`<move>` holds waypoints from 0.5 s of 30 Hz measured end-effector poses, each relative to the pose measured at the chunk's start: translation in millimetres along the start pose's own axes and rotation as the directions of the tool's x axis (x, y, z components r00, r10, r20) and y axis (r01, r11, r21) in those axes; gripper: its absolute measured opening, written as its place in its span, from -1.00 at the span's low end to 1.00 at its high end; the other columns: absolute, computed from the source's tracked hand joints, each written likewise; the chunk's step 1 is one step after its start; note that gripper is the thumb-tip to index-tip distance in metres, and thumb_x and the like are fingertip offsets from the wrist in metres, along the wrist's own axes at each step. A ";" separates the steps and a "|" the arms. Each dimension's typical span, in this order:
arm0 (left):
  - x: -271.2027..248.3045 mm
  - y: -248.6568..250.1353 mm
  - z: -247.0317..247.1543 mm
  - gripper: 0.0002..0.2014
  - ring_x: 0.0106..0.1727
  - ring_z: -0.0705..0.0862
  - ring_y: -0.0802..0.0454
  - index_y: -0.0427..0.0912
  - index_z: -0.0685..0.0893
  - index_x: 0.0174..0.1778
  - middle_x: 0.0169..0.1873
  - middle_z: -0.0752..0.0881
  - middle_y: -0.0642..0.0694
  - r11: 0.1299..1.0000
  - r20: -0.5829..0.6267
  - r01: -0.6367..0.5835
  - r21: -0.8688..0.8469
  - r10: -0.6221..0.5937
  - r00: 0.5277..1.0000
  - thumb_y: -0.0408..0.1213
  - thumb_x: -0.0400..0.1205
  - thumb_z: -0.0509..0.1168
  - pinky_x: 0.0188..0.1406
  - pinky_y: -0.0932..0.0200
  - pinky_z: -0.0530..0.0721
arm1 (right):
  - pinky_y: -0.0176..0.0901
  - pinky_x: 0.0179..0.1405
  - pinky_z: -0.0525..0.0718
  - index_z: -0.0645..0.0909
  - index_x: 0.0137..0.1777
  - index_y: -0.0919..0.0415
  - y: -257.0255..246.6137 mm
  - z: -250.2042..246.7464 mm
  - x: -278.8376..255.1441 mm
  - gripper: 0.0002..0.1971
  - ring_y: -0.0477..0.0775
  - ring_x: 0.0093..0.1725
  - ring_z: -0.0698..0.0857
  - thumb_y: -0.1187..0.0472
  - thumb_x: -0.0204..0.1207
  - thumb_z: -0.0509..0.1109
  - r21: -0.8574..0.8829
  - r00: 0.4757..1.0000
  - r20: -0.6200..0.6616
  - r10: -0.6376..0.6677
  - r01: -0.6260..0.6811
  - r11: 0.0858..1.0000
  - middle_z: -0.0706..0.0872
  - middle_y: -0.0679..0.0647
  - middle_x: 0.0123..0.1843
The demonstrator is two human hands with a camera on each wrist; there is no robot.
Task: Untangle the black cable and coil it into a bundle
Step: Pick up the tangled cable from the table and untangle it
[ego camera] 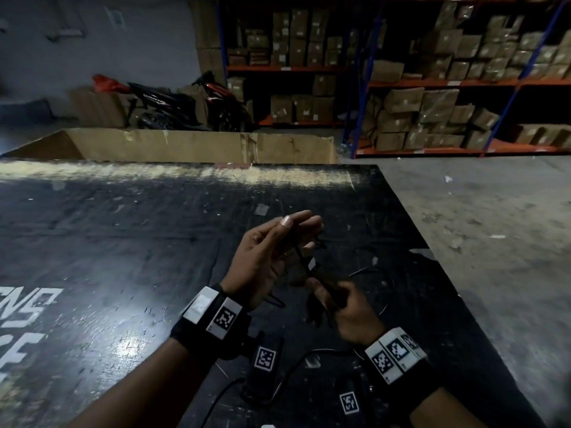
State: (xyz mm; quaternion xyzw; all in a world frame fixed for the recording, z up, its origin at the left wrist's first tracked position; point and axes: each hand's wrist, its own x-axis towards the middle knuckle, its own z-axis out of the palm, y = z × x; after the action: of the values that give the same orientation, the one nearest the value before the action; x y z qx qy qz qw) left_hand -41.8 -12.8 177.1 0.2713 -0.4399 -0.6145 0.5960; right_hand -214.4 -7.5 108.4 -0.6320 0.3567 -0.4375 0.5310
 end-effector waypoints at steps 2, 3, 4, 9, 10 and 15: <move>-1.9 1.2 2.0 -0.62 0.49 0.68 -0.28 -0.30 0.71 0.39 0.37 0.76 -0.34 1.000 0.024 0.007 0.024 -0.007 1.000 -0.21 0.74 0.20 0.53 -0.30 0.58 | -0.05 -0.43 0.60 0.86 -0.03 0.11 2.1 1.6 1.6 -0.60 0.28 -0.45 0.65 -0.19 0.59 0.36 0.006 1.000 -0.006 0.004 -0.004 1.000 0.76 0.14 -0.47; -2.2 2.1 3.1 -0.62 0.49 0.68 -0.27 -0.30 0.70 0.41 0.38 0.76 -0.34 1.000 0.027 0.010 0.024 -0.011 1.000 -0.22 0.75 0.18 0.55 -0.32 0.56 | -0.04 -0.46 0.58 0.85 -0.01 0.11 5.4 2.0 2.6 -0.60 0.30 -0.45 0.64 -0.20 0.57 0.37 0.029 1.000 -0.006 0.007 -0.007 1.000 0.75 0.15 -0.47; -2.2 3.4 3.8 -0.62 0.50 0.67 -0.28 -0.30 0.69 0.42 0.39 0.75 -0.34 1.000 0.028 0.015 0.011 -0.015 0.999 -0.23 0.77 0.16 0.55 -0.35 0.54 | -0.04 -0.49 0.57 0.84 0.02 0.09 7.9 2.2 2.8 -0.63 0.30 -0.45 0.63 -0.17 0.57 0.37 0.055 1.000 -0.010 -0.001 0.001 0.998 0.75 0.15 -0.48; 7.2 31.1 -3.8 -0.60 0.57 0.60 -0.26 -0.03 0.64 0.48 0.52 0.67 -0.21 0.983 0.063 0.031 -0.182 -0.020 0.998 -0.10 0.83 0.03 0.41 -0.66 0.50 | -0.16 -0.50 0.64 0.81 0.13 0.19 16.8 -3.1 -3.3 -0.69 0.04 -0.49 0.70 0.17 0.76 0.21 0.051 1.000 0.018 -0.007 0.006 0.999 0.73 0.21 -0.42; 9.2 39.8 -6.7 -0.61 0.57 0.60 -0.27 0.03 0.63 0.48 0.54 0.66 -0.18 0.976 0.073 0.027 -0.217 -0.011 0.997 -0.08 0.82 0.04 0.37 -0.72 0.48 | -0.24 -0.51 0.63 0.79 0.15 0.31 16.4 -6.2 -6.1 -0.70 -0.05 -0.51 0.70 0.25 0.76 0.20 0.066 0.999 0.029 0.013 -0.015 0.998 0.74 0.13 -0.44; 11.0 72.7 -19.4 -0.61 0.61 0.52 -0.40 0.14 0.65 0.42 0.62 0.57 -0.16 0.944 0.124 0.010 -0.329 0.033 0.992 -0.01 0.88 -0.06 0.29 -0.92 0.31 | -0.35 -0.49 0.61 0.79 0.01 0.28 24.0 -27.8 -11.0 -0.74 -0.13 -0.47 0.65 0.17 0.65 0.29 0.197 0.987 0.074 0.142 -0.154 0.968 0.80 0.09 -0.24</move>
State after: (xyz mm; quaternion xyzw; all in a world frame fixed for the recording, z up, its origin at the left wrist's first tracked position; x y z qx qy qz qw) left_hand 9.1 -20.6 232.9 0.1255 -0.3702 -0.6920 0.6070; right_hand -244.0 -11.9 84.4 -0.5590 0.3405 -0.4117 0.6340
